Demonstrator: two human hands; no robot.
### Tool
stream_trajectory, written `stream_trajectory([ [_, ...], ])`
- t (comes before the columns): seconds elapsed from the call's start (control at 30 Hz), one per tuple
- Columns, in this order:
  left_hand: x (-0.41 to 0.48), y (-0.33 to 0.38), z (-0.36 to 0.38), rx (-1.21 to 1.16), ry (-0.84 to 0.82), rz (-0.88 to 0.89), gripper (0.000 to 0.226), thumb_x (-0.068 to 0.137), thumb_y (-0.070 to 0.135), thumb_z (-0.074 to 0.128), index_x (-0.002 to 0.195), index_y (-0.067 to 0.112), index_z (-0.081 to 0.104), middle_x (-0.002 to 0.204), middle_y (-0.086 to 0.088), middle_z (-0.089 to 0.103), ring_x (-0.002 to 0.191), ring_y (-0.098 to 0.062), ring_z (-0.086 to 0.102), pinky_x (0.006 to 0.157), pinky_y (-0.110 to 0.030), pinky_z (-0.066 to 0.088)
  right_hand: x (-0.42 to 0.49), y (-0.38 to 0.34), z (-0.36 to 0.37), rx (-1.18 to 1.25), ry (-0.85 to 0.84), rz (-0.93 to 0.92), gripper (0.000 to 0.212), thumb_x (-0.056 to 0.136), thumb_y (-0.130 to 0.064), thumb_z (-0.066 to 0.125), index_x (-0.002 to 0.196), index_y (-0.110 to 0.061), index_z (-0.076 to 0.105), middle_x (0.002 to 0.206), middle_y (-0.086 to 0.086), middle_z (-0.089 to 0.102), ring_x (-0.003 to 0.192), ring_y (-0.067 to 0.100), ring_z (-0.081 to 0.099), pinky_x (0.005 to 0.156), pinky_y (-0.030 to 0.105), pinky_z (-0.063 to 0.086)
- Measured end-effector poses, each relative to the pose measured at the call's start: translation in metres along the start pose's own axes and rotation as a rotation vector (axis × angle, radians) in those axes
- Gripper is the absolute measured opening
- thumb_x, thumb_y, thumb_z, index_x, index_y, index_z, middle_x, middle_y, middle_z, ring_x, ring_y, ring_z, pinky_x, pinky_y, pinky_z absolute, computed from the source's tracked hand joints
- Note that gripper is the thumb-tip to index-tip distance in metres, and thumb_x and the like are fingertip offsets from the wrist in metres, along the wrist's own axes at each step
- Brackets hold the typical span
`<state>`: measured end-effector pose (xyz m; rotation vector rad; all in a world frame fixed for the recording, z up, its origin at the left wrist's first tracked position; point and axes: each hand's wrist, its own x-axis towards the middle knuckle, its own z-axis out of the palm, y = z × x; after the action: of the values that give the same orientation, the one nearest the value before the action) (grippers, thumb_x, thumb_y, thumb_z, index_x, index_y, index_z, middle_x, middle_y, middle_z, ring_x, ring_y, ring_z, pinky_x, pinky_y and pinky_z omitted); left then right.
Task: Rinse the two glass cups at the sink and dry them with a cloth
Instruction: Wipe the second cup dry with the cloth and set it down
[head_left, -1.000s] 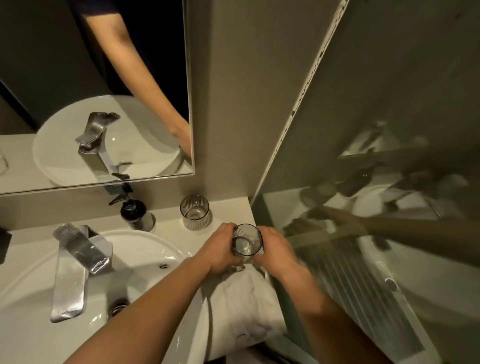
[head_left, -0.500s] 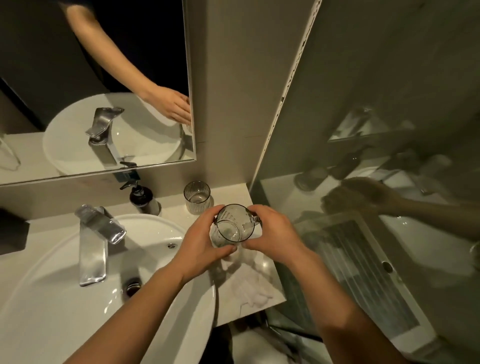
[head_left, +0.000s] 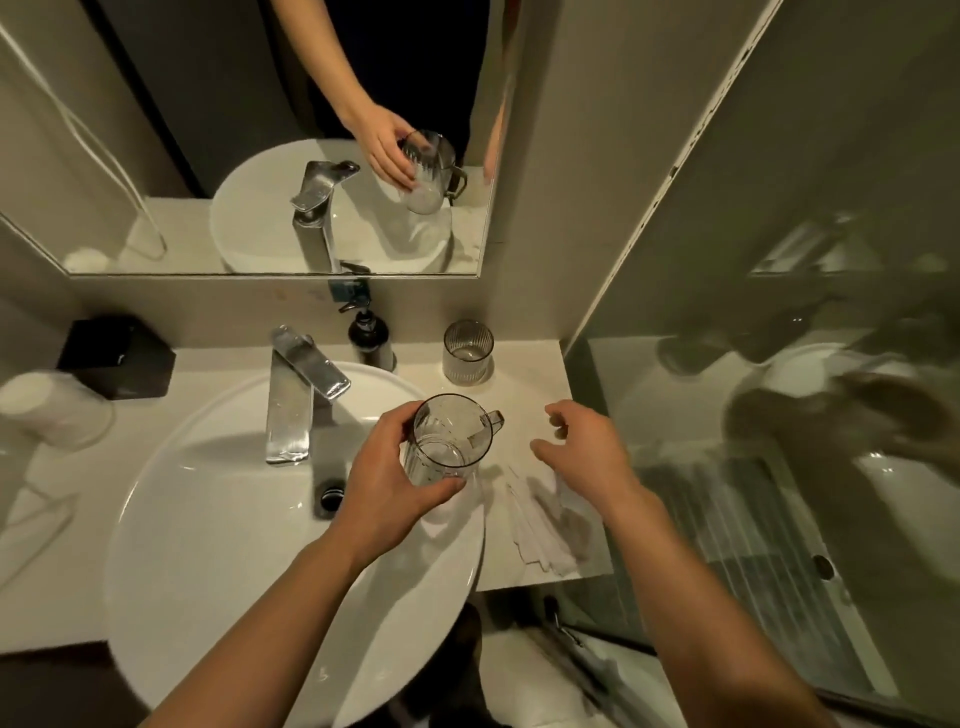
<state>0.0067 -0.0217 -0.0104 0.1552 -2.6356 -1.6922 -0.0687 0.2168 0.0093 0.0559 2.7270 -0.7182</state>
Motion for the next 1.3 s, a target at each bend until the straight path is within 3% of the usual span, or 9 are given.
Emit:
stream_trajectory([
  [0.1,-0.005,-0.001,-0.009,0.01,0.018,-0.01,0.087,0.065,0.024,0.098,0.135,0.036,0.048,0.128,0.018,0.058,0.118,0.002,0.055,0.095,-0.008,0.041,0.011,0.01,0.03,-0.159,-0.127,0.184,0.05,0.09,-0.045,0.071,0.122,-0.007,0.065,0.121,0.012,0.07,0.109,0.031,0.067,0.087,0.036,0.053],
  [0.23,-0.013,0.001,-0.017,0.024,0.013,-0.015,0.086,0.065,0.022,0.098,0.133,0.039,0.047,0.127,0.021,0.057,0.117,0.01,0.053,0.092,0.0,0.038,0.019,0.006,0.07,-0.368,-0.186,0.213,0.047,0.089,-0.059,0.067,0.105,-0.015,0.065,0.106,0.006,0.071,0.099,0.028,0.068,0.079,0.034,0.054],
  [0.43,-0.017,0.003,-0.026,0.045,0.001,-0.008,0.088,0.064,0.021,0.098,0.133,0.039,0.046,0.129,0.022,0.056,0.118,0.008,0.053,0.093,0.0,0.037,0.023,0.01,0.103,-0.542,-0.137,0.212,0.022,0.09,-0.026,0.073,0.111,-0.018,0.069,0.106,0.003,0.069,0.096,0.022,0.069,0.065,0.028,0.046],
  [0.67,-0.021,0.005,-0.027,0.04,-0.022,0.007,0.087,0.064,0.018,0.097,0.131,0.041,0.047,0.127,0.021,0.056,0.117,0.01,0.052,0.093,0.0,0.036,0.014,0.027,0.101,-0.455,-0.072,0.234,0.021,0.096,-0.014,0.064,0.116,-0.012,0.058,0.116,0.008,0.069,0.105,0.026,0.068,0.075,0.033,0.052],
  [0.8,-0.023,0.006,-0.028,0.042,-0.04,0.018,0.088,0.063,0.019,0.098,0.13,0.042,0.046,0.127,0.022,0.056,0.116,0.014,0.051,0.092,0.002,0.036,0.004,0.038,0.088,-0.207,-0.048,0.279,0.032,0.093,-0.019,0.068,0.117,-0.009,0.051,0.116,0.012,0.068,0.102,0.03,0.066,0.075,0.035,0.051],
  [0.93,-0.024,0.007,-0.028,0.031,-0.057,0.019,0.088,0.063,0.02,0.097,0.131,0.041,0.047,0.127,0.02,0.057,0.118,0.011,0.052,0.091,0.002,0.035,-0.018,0.039,0.055,0.199,0.089,0.309,0.042,0.086,-0.015,0.078,0.124,-0.006,0.064,0.117,0.011,0.07,0.1,0.025,0.064,0.084,0.03,0.052],
  [1.1,-0.023,0.004,-0.024,0.045,-0.088,0.033,0.088,0.062,0.025,0.097,0.133,0.04,0.047,0.128,0.016,0.057,0.117,0.004,0.054,0.095,-0.008,0.04,-0.078,-0.017,-0.032,0.626,0.348,-0.001,0.036,0.084,-0.01,0.082,0.115,-0.025,0.069,0.104,-0.01,0.074,0.1,0.01,0.07,0.082,0.026,0.058],
  [1.23,-0.022,0.007,-0.018,0.049,-0.119,0.053,0.088,0.061,0.026,0.097,0.136,0.032,0.05,0.128,0.013,0.057,0.116,-0.004,0.056,0.101,-0.023,0.046,-0.119,-0.076,-0.085,1.02,0.413,-0.33,0.041,0.077,-0.004,0.081,0.111,-0.02,0.066,0.11,-0.002,0.075,0.104,0.015,0.072,0.088,0.029,0.06],
  [1.3,-0.022,0.01,-0.015,0.041,-0.129,0.067,0.089,0.062,0.026,0.097,0.139,0.028,0.051,0.129,0.014,0.057,0.115,-0.004,0.056,0.098,-0.013,0.044,-0.126,-0.091,-0.089,1.244,0.332,-0.37,0.038,0.078,-0.003,0.075,0.111,-0.016,0.062,0.108,0.003,0.075,0.102,0.019,0.072,0.085,0.033,0.062],
])
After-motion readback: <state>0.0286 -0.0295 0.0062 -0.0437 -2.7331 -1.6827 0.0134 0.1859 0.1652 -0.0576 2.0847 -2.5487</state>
